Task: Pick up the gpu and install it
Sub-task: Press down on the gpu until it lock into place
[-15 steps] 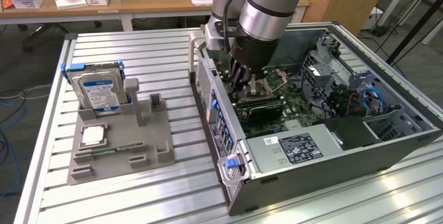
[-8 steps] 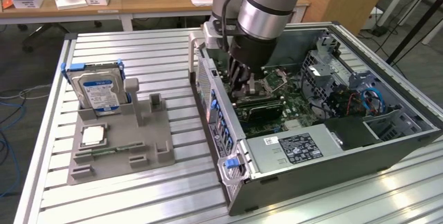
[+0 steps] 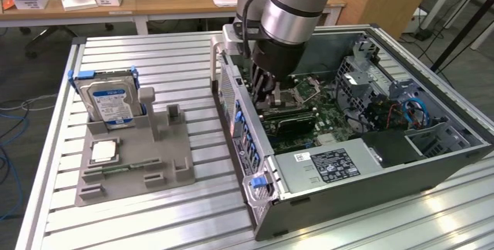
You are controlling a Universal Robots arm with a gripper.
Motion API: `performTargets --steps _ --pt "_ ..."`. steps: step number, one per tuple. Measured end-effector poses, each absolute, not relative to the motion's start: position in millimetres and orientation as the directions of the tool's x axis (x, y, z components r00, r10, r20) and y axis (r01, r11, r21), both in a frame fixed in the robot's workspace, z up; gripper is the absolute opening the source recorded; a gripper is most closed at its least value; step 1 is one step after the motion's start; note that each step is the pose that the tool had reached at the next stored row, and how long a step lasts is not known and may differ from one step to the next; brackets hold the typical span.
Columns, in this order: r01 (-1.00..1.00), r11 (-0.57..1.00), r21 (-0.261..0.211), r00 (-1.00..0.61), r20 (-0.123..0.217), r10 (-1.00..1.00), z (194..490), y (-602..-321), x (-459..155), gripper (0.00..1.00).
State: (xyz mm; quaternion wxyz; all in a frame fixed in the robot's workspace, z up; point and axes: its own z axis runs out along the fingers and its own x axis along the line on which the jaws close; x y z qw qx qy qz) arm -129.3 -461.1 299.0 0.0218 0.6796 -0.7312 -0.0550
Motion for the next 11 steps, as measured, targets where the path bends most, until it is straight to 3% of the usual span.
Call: performTargets --steps 11 --pt "-0.991 0.072 0.111 -0.076 -0.040 -0.996 293.4 -461.0 -129.3 0.11"
